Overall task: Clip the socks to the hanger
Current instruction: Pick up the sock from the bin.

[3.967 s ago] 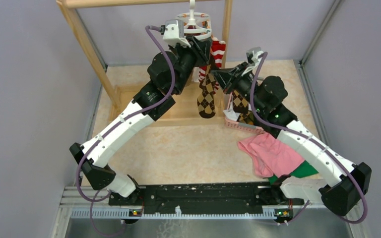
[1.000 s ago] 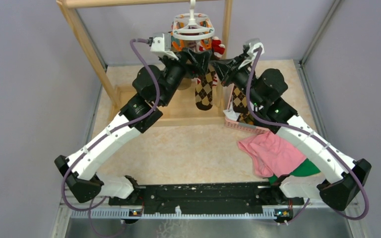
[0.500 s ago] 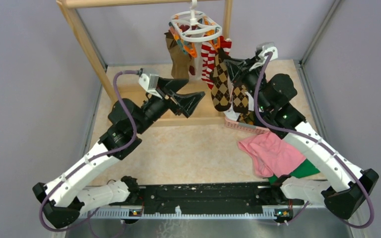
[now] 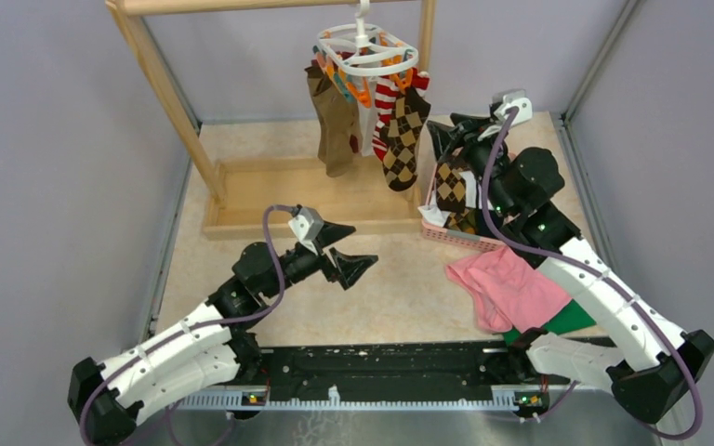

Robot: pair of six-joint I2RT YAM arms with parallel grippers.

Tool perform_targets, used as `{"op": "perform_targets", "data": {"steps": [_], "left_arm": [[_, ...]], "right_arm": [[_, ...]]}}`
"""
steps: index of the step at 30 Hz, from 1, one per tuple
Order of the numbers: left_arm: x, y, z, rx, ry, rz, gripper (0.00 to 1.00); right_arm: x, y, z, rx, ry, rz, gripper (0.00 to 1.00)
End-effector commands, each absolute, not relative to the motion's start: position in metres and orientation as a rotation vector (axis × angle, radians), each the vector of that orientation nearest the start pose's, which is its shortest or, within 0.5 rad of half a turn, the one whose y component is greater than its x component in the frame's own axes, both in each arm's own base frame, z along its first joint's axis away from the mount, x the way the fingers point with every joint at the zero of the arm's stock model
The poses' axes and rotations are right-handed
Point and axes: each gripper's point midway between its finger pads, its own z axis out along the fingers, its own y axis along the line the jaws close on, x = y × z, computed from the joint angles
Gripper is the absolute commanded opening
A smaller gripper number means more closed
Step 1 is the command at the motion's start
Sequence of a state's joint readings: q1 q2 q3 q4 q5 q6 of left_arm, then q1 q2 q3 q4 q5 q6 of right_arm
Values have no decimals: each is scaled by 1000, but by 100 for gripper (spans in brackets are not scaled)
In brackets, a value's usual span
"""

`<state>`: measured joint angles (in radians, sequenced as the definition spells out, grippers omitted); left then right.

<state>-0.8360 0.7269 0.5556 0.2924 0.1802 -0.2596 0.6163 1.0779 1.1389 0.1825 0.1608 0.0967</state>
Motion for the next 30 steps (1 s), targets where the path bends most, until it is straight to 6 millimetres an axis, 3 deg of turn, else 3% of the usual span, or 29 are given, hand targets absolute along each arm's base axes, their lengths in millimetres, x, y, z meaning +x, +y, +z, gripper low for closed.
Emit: {"op": "perform_targets", "data": {"steps": [1,9,16,24,30], "left_arm": [[172,-269,289,608,1319,-1079,96],[178,-267,243,606,1367,-1040,97],[180,-268,205,570,1408,-1061,99],[188,-277,174,585,1480,-1050,99],[190,-284,166,598,1499,-1072,99]], "right_arm": [[322,185,447,-180,1297,498,53],[313,181,399,-219,1383,525,58],[308,161,331,-173,1482,502,64],[340,125,255,15,1603,654,68],[376,120,211,81,1698,631,69]]}}
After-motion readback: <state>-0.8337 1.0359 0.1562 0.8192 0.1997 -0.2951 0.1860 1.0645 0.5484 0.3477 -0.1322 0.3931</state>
